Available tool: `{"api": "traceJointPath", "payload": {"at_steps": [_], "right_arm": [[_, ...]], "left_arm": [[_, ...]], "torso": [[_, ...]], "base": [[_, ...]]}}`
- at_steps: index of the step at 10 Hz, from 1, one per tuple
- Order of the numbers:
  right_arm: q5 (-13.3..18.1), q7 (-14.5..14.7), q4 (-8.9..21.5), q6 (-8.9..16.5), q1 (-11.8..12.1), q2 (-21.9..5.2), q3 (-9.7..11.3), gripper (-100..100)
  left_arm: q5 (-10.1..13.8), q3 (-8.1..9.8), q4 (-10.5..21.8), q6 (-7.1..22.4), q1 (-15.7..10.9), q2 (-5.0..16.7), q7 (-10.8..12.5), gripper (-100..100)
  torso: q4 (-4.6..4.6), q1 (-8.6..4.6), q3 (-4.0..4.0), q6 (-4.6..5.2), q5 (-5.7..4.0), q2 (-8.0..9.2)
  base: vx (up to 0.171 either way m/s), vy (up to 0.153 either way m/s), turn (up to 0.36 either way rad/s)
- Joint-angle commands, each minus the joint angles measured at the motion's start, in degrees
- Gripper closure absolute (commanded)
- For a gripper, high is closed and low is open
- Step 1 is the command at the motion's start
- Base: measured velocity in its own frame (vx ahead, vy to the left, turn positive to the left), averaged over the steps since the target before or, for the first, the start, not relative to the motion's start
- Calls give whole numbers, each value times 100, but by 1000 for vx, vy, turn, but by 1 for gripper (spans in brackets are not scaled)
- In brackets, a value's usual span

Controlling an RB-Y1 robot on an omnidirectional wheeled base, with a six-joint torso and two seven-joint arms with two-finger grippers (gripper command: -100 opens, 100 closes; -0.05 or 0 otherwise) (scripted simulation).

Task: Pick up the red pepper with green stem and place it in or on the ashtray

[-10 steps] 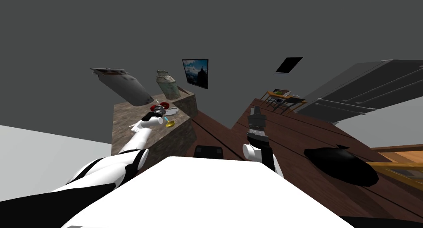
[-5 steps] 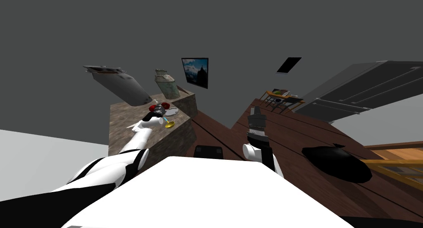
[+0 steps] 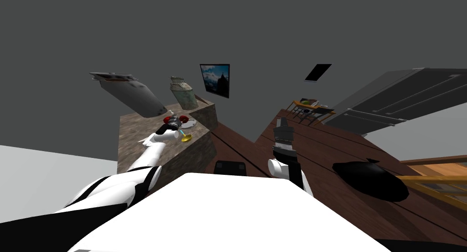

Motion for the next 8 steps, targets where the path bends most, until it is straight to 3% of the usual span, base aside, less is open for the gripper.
{"api": "traceJointPath", "payload": {"at_steps": [1,2,4,5,7,8], "right_arm": [[0,0,0,0,0,0,0,0],[0,0,0,0,0,0,0,0],[0,0,0,0,0,0,0,0],[0,0,0,0,0,0,0,0],[0,0,0,0,0,0,0,0],[0,0,0,0,0,0,0,0]], "left_arm": [[-30,-22,31,-21,0,29,182,-100],[-270,-90,35,-58,118,194,404,-100],[-270,-90,35,-58,118,194,655,-100],[-510,-158,38,-94,237,359,845,-100],[-510,-158,38,-94,237,359,1127,-100],[-750,-226,42,-130,355,524,1321,-100]], "torso": [[0,0,0,0,0,0],[0,3,1,0,1,1],[-1,2,-1,0,1,-2],[0,4,1,0,1,2],[0,0,0,0,0,0],[0,3,1,0,1,2]], "base": [[16,-8,2],[26,-18,-26],[21,-12,-5],[23,-20,-25],[18,-15,-4],[32,-20,-27]]}}
